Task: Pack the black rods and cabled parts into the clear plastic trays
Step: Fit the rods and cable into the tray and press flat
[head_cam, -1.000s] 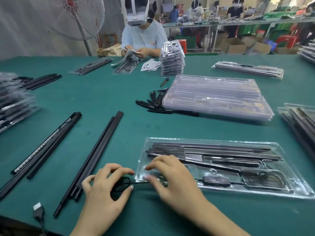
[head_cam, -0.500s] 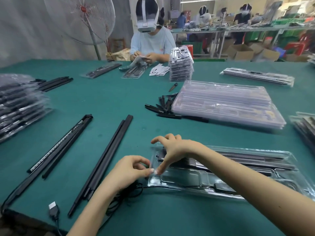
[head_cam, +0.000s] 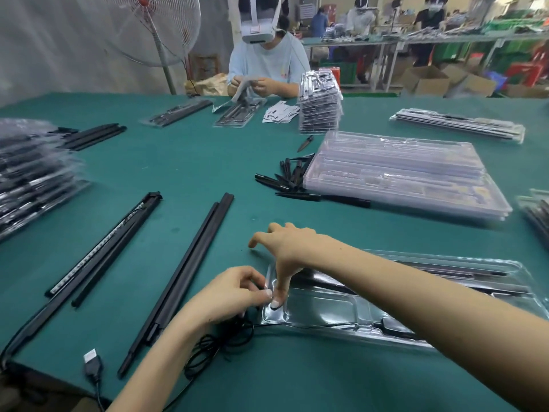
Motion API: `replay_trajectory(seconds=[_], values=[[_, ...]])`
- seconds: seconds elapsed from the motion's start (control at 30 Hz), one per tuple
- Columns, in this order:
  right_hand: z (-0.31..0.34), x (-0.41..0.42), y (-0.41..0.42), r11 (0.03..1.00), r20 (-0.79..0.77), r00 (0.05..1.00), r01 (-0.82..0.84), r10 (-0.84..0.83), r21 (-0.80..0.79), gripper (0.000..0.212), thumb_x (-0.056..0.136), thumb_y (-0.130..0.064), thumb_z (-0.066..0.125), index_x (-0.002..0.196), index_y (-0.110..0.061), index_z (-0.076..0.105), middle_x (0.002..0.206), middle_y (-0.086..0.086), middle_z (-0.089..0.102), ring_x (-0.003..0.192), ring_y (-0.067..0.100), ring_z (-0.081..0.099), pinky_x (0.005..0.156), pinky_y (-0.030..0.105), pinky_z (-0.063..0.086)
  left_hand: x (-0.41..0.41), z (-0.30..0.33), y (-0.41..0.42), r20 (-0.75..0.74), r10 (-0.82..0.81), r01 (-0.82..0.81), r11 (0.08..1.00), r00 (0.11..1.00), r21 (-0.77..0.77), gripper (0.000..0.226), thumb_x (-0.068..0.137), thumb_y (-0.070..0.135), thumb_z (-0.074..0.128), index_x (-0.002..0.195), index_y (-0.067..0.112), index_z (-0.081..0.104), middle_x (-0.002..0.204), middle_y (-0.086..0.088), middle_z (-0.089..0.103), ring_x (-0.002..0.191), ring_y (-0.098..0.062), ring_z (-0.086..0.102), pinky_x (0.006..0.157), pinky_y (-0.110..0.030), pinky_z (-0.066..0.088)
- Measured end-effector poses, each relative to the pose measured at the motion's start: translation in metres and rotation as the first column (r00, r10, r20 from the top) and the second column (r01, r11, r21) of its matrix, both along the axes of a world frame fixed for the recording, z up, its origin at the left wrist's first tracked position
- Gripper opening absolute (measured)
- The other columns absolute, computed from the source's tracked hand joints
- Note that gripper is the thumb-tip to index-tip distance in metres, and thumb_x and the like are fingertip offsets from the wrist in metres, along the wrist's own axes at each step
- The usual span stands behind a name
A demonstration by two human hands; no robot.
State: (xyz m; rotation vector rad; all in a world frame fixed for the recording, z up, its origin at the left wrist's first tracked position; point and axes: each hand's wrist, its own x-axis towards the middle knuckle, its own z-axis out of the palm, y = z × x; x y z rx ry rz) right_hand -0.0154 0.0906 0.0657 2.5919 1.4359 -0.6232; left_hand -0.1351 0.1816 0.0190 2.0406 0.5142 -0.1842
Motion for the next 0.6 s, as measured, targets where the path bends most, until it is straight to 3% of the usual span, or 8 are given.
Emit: replay_trajectory(seconds=[0.1,0.17,0.3,0.47,0.6], values=[[-0.001,-0.002,0.005,1.0,0.022,0.999,0.031,-0.031,-0.005,0.116,0.054,-0.035,0.091,0.144,-0.044,0.018,0.139,0.002,0.031,0.132,0.027,0.027,0.094,0.049,0.038,-0.001,0.004,0.002,-0.017,-0.045,0.045,0.999,0.999,-0.028,0.04,0.071,0.048,0.074,0.091,0.016,0.06,0.059,0.014,0.06,0.049,-0.005,0.048,0.05,-0.018,0.04],[-0.002,-0.004,0.008,0.999,0.026,0.999,0.049,-0.048,-0.012,0.115,0.058,-0.029,0.09,0.145,-0.045,0.015,0.139,0.004,0.028,0.133,0.028,0.024,0.093,0.052,0.038,0.003,0.006,0.0,-0.051,-0.053,0.058,0.994,0.997,0.091,0.052,0.061,0.06,0.076,0.085,0.017,0.06,0.058,0.013,0.058,0.046,-0.004,0.048,0.047,-0.018,0.04],[-0.006,-0.002,0.006,0.996,-0.001,0.996,0.084,-0.084,0.009,0.112,0.062,-0.023,0.088,0.145,-0.045,0.015,0.139,0.005,0.026,0.133,0.028,0.021,0.093,0.053,0.037,0.019,0.007,-0.004,-0.099,-0.06,0.087,0.951,0.993,0.297,0.043,0.068,0.051,0.078,0.076,0.018,0.052,0.058,0.01,0.057,0.042,-0.008,0.05,0.049,-0.023,0.04],[-0.01,-0.002,0.007,0.993,-0.028,0.993,0.115,-0.114,0.037,0.107,0.062,-0.019,0.087,0.142,-0.044,0.021,0.136,0.004,0.027,0.131,0.028,0.022,0.09,0.055,0.035,0.034,0.014,0.0,-0.239,-0.123,0.2,0.922,0.963,0.332,0.044,0.066,0.049,0.08,0.073,0.017,0.051,0.062,0.003,0.056,0.049,-0.015,0.05,0.051,-0.025,0.04],[-0.013,-0.002,0.011,0.993,-0.035,0.993,0.111,-0.109,0.042,0.106,0.061,-0.014,0.087,0.14,-0.046,0.024,0.135,0.003,0.027,0.129,0.029,0.021,0.088,0.054,0.034,0.033,0.007,0.001,-0.213,-0.109,0.178,0.926,0.971,0.334,0.044,0.065,0.05,0.08,0.068,0.018,0.05,0.052,0.009,0.053,0.041,-0.009,0.048,0.046,-0.022,0.037]])
